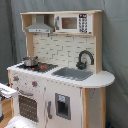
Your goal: Play with the kitchen
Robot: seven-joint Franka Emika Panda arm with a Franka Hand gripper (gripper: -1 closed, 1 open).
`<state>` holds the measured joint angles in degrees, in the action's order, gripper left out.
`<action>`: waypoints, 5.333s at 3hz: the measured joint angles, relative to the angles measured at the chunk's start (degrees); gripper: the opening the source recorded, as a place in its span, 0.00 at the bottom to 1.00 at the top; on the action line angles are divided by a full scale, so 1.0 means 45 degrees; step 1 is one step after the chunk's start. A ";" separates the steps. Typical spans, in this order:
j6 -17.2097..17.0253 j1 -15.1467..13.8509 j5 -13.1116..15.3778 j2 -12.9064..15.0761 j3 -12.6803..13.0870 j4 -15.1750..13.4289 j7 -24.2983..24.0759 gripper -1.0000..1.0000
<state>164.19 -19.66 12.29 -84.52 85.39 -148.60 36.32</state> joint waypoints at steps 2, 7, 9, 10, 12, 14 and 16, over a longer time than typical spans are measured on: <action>-0.1471 0.1134 -0.0038 -0.0001 -0.0141 0.1195 -0.0578 1.00; -0.4199 0.0413 0.0483 -0.0327 0.0543 0.4154 -0.5565 1.00; -0.3500 -0.1053 0.0734 -0.0328 0.0707 0.4770 -0.7611 1.00; -0.2901 -0.1817 0.0738 -0.0329 0.0800 0.5012 -0.8426 1.00; -0.1246 -0.3271 0.0738 -0.0316 0.0604 0.4982 -0.9939 1.00; 0.1192 -0.3520 0.0725 -0.0256 0.0686 0.4245 -1.0206 1.00; 0.3327 -0.5244 0.0696 -0.0257 0.0586 0.4452 -1.0519 1.00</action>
<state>179.16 -43.26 15.42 -85.68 88.03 -128.57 -11.02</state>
